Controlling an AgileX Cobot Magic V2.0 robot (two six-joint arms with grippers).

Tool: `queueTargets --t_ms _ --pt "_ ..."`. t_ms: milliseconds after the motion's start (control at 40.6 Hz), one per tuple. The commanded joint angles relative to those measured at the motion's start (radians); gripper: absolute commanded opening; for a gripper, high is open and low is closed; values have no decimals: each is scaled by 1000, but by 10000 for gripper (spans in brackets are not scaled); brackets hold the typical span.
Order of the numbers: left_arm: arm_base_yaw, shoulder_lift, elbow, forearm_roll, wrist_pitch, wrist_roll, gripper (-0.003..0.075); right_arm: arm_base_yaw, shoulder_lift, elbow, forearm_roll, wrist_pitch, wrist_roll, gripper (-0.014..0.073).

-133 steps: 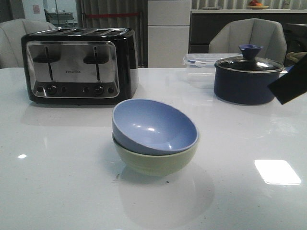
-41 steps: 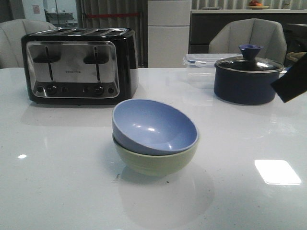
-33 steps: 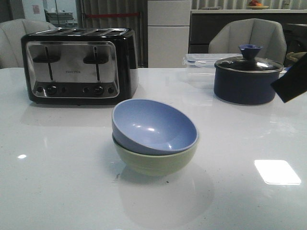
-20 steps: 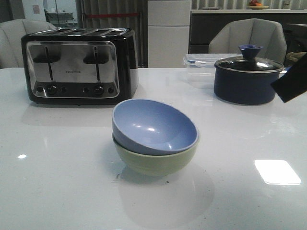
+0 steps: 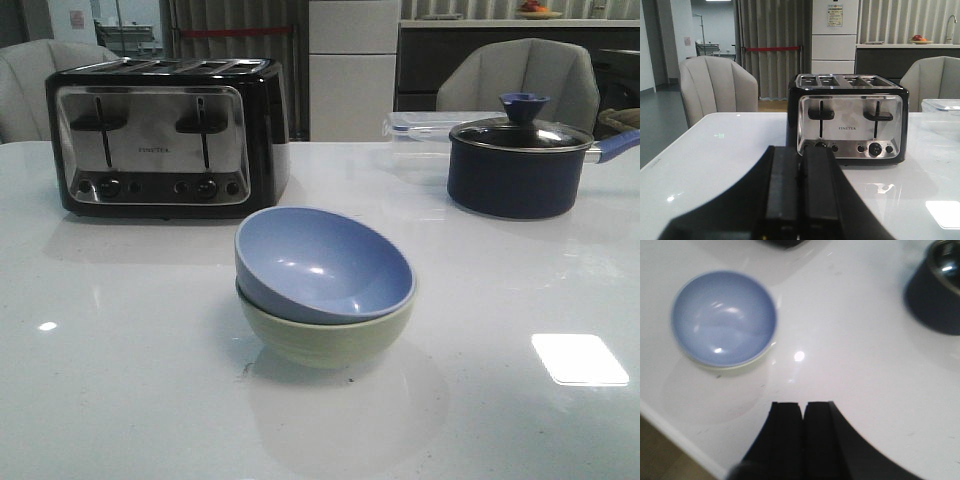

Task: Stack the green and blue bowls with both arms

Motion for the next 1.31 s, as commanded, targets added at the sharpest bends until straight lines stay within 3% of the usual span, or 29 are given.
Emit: queueTargets --t_ms 0,148,320,591,1059,1133,1281 --pt "-8 -21 4 -9 -93 -8 93 -126 -142 51 -11 -141 -10 57" --pt "-8 -21 4 -9 -93 -8 93 -294 -355 202 -10 -263 -10 57" --pt "-8 -21 4 -9 -93 -8 93 -394 -571 379 8 -352 -10 57" --pt "-8 -21 4 -9 -93 -8 93 -384 -678 575 24 -512 -10 57" --pt "-8 -21 4 -9 -93 -8 93 -352 -678 572 37 -529 -7 57" --pt "-8 -21 4 -9 -93 -8 93 -352 -678 572 23 -542 45 57" --pt "-8 -21 4 -9 -93 -8 93 -352 -678 572 -163 -567 292 57"
